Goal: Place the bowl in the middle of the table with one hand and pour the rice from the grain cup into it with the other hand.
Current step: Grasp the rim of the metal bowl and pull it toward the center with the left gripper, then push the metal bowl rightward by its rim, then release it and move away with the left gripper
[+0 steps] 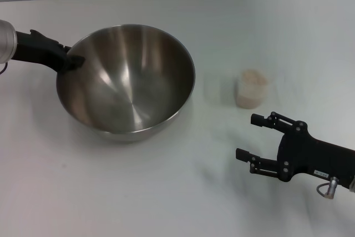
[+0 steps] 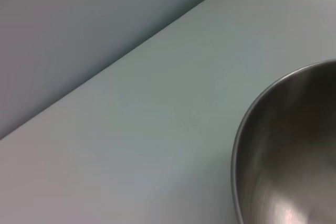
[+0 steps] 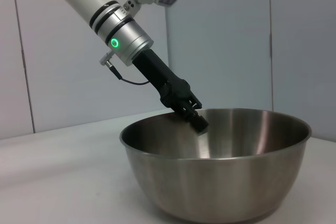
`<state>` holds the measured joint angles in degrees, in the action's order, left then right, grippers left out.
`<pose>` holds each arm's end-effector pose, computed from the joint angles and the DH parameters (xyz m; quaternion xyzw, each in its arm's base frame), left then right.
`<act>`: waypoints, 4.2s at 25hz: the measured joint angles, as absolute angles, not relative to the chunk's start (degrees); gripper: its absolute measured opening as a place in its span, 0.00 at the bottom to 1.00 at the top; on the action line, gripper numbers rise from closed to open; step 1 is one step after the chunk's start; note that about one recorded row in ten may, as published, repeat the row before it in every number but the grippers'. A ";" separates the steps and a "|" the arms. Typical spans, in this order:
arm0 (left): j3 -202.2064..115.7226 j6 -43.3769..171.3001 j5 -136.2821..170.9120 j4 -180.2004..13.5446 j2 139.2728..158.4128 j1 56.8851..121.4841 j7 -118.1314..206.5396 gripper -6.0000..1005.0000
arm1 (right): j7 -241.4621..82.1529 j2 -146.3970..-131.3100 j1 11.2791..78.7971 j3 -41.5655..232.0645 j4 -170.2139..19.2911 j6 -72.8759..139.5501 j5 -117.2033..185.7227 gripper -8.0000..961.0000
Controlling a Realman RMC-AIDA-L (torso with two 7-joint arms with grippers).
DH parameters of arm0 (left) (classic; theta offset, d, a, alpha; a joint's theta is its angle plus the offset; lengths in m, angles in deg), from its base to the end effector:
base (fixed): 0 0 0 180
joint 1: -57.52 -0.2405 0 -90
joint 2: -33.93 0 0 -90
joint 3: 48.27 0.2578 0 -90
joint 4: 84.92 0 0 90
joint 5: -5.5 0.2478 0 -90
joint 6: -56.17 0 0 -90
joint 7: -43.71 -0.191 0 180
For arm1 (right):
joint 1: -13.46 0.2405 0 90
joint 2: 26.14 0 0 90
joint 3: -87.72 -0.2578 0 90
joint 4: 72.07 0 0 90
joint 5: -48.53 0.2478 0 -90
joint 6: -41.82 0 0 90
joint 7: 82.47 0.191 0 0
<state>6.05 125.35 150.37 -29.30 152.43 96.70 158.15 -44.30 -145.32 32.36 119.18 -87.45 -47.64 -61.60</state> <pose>-0.2575 0.4737 -0.0071 -0.9265 -0.2598 0.0592 0.2658 0.3341 0.2776 -0.0906 -0.9174 0.1391 0.2943 0.2288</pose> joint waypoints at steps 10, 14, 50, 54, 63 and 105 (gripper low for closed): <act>6.11 125.54 150.42 -29.24 152.45 97.23 158.41 0.22 | -44.32 -145.32 32.51 119.19 -87.44 -47.60 -61.60 0.83; 5.78 126.03 150.22 -29.01 152.30 97.90 159.94 0.12 | -44.33 -145.32 32.54 119.19 -87.44 -47.49 -61.60 0.83; 10.74 130.53 141.11 -28.05 152.75 106.95 162.81 0.07 | -44.33 -145.39 32.86 119.18 -87.11 -47.38 -61.60 0.83; 10.73 130.33 141.29 -28.23 152.71 107.00 162.69 0.07 | -44.33 -145.41 32.89 119.19 -87.08 -47.39 -61.60 0.83; 11.14 127.54 141.55 -32.61 152.60 107.00 161.25 0.08 | -44.33 -145.41 32.98 119.19 -87.10 -47.36 -61.60 0.82; 12.63 121.49 141.73 -37.99 152.54 107.63 161.35 0.66 | -44.33 -145.41 33.06 119.19 -87.00 -46.66 -61.60 0.82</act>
